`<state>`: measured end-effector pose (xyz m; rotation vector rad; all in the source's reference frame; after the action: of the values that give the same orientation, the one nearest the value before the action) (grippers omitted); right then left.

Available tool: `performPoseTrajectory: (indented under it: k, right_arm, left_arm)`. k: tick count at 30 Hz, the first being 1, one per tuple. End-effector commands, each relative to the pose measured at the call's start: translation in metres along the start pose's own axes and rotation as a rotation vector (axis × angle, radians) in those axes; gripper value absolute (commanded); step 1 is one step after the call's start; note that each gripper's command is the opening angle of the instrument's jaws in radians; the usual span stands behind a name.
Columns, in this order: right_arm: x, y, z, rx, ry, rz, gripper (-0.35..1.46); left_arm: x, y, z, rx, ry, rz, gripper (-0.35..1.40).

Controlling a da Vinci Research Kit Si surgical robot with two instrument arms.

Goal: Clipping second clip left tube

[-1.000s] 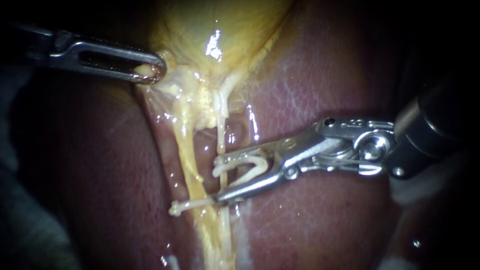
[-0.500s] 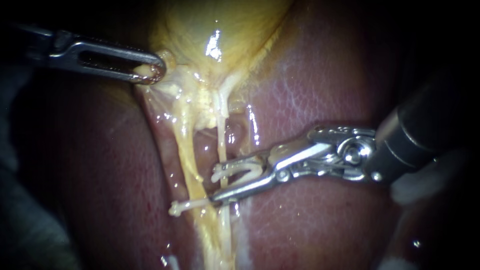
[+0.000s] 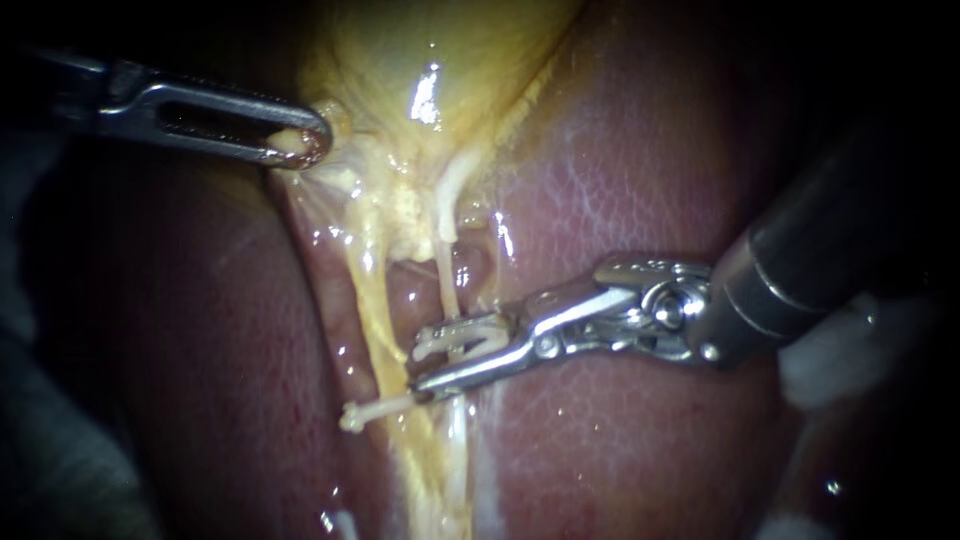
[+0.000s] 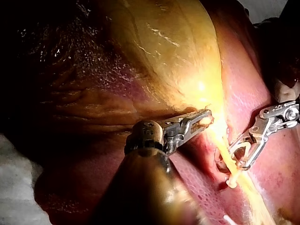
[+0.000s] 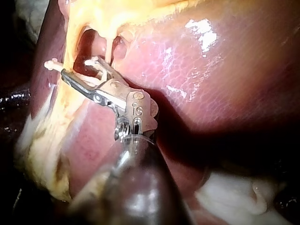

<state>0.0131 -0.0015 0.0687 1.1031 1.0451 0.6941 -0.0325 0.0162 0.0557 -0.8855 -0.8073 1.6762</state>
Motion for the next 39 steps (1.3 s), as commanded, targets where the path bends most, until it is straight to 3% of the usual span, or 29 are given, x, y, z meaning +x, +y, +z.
performPoseTrajectory:
  k: [1,6,16,21,33,39]
  right_arm:
    - [0.0001,-0.0001,0.0002,0.009,0.015,0.001,0.49]
    - [0.0005,0.0000,0.0009,0.073,0.073,0.021,0.49]
    - [0.0007,-0.0005,0.0024,0.158,0.063,0.024,0.48]
    - [0.0009,-0.0009,0.0037,0.187,0.088,0.023,0.48]
    - [0.0016,-0.0019,0.0063,0.197,0.103,0.023,0.47]
    - [0.0017,-0.0030,0.0075,0.206,0.099,0.022,0.46]
  left_arm:
    - [0.0000,0.0000,0.0000,0.000,0.000,0.000,-0.35]
    - [0.0000,0.0000,0.0000,0.000,0.000,0.000,-0.35]
    - [0.0000,0.0000,0.0000,0.000,0.000,0.000,-0.35]
    - [0.0000,0.0000,0.0000,0.000,0.000,0.000,-0.35]
    - [0.0000,0.0000,0.0001,0.000,0.001,0.000,-0.35]
    - [0.0000,0.0000,0.0001,0.001,0.001,0.000,-0.35]
